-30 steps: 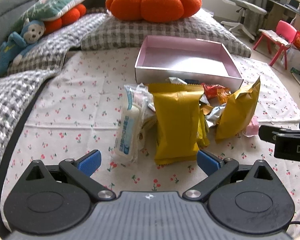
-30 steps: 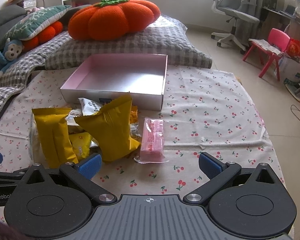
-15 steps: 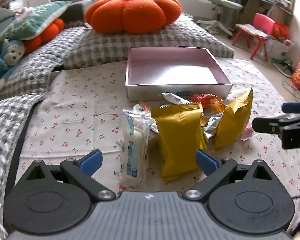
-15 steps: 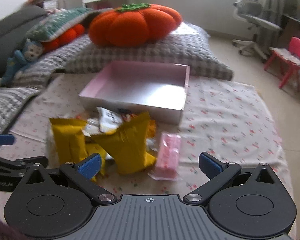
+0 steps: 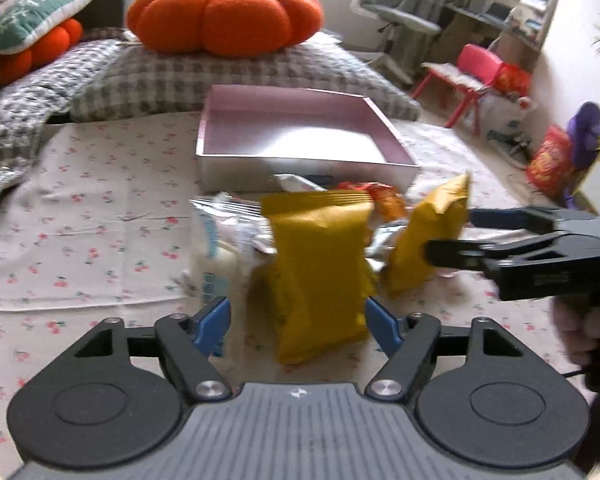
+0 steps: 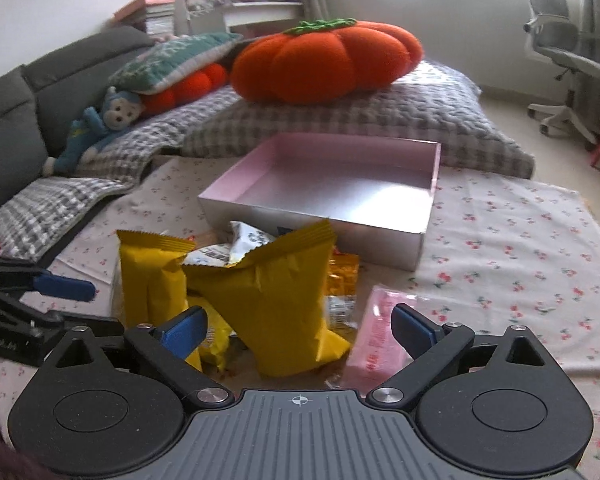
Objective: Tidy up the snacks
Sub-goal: 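Grasp the yellow pouch with the left tool while the right tool grasps another yellow pouch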
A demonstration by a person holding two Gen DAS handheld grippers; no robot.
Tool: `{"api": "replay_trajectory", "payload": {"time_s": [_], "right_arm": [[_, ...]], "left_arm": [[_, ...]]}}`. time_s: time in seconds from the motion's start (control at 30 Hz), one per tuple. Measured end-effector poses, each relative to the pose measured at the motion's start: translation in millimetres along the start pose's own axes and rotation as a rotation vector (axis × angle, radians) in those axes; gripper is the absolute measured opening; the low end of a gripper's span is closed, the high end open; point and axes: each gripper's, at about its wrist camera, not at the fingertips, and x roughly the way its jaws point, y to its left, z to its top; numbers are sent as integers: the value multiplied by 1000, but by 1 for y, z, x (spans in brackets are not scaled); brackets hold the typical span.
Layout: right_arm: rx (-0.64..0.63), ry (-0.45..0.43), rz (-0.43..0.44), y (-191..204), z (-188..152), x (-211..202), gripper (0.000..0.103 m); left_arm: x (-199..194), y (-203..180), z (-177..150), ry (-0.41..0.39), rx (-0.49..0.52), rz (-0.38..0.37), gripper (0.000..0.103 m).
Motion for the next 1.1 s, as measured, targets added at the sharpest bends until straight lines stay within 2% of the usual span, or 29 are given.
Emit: {"api": "replay_trajectory", "payload": {"time_s": [0.1, 0.17, 0.43, 0.57, 0.67, 0.93, 1.0, 1.1], "right_arm": [[2, 13, 29, 1, -2, 7, 90], [-1, 22, 32, 2, -5, 11, 88], [23, 43, 14, -4, -11, 20, 68], [46, 39, 18, -8, -11, 23, 64], [52, 36, 25, -8, -10, 24, 62], [46, 37, 29, -7, -12, 27, 54], [46, 33, 30, -6, -12, 27, 52], [45, 23, 30, -6, -11, 26, 46]], "left_arm": [[3, -3, -2, -2, -21, -45, 63], [6, -3, -2, -12, -34, -49, 61], [18, -5, -3, -75, -63, 9, 61], [22, -10, -5, -86, -63, 32, 65], [26, -14, -6, -81, -63, 46, 65], [34, -17, -7, -67, -67, 80, 58], [32, -17, -8, -72, -63, 68, 49], [30, -17, -7, -71, -58, 57, 43]]}}
